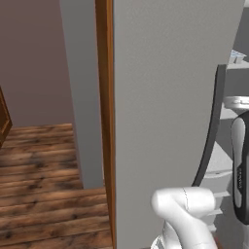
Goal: Open the freezer door, pick up the ice cube tray from the freezer, and place it on the dining counter.
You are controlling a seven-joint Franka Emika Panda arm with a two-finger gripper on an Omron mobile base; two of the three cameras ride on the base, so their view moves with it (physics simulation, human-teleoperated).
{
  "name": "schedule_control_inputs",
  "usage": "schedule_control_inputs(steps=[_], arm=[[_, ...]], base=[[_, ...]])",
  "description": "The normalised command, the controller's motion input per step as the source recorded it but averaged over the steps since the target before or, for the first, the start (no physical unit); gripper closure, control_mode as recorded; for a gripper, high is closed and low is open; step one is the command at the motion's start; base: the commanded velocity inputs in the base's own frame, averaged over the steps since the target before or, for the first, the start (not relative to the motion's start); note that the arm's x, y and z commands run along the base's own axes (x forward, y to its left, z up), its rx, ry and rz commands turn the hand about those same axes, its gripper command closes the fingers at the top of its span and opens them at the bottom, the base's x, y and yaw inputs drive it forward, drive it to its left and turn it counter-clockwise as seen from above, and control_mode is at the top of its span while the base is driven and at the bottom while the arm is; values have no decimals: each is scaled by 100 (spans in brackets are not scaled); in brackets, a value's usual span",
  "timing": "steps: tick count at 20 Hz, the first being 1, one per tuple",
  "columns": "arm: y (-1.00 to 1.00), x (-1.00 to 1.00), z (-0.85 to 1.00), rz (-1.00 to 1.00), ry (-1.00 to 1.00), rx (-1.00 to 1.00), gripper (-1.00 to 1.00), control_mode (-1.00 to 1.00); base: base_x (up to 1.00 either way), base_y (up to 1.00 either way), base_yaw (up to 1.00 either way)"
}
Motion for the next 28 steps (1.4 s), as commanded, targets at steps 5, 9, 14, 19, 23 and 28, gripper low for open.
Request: schedule_control_inputs(steps=[5,9,14,19,23,28], arm=[[0,0,0,0,0,0,-100,100],[0,0,0,0,0,0,-100,100],[0,0,0,0,0,0,-100,100],[0,0,0,0,0,0,-100,100],[0,0,0,0,0,0,-100,100],[0,0,0,0,0,0,-100,100]], base=[[-2,-59,6],[0,-79,10],[0,-67,7],[22,-22,4],[40,0,3],[50,0,3]])
